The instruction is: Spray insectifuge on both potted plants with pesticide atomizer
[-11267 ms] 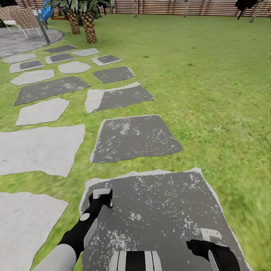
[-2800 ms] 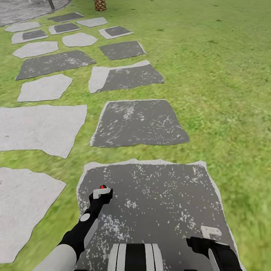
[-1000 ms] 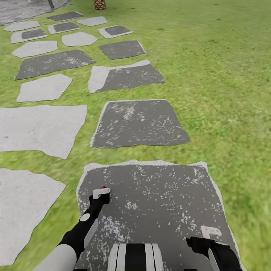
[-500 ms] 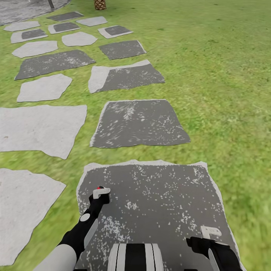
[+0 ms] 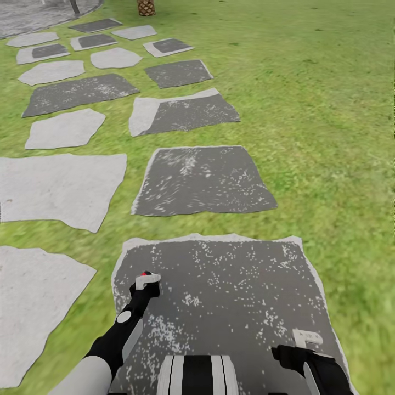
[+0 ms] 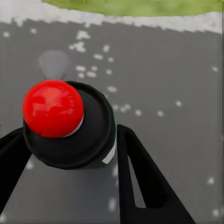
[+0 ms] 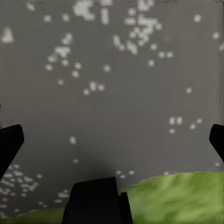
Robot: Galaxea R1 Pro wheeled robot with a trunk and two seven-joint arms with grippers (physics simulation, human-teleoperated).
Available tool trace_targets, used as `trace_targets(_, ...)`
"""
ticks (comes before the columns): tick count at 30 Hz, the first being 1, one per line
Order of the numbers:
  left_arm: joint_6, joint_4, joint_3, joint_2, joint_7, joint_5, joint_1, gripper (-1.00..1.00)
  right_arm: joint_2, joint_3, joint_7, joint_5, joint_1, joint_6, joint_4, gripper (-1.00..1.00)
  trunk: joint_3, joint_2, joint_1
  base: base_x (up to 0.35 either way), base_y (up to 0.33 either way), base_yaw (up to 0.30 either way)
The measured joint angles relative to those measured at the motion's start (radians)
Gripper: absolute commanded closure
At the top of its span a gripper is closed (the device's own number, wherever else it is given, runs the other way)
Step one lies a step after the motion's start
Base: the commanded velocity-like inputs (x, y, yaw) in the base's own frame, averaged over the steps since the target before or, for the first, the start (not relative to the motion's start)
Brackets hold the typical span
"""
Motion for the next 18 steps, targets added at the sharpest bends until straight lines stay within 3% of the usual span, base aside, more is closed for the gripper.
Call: trace_targets(18, 0.002, -0.014, -0.001, 0.000, -0.001, 0.000, 0.000, 1.00, 0.000, 0.001, -0.002, 0.000, 0.000, -0.001, 0.000, -1.00, 0.070, 0.004, -0.008, 0.000, 0.000, 0.000)
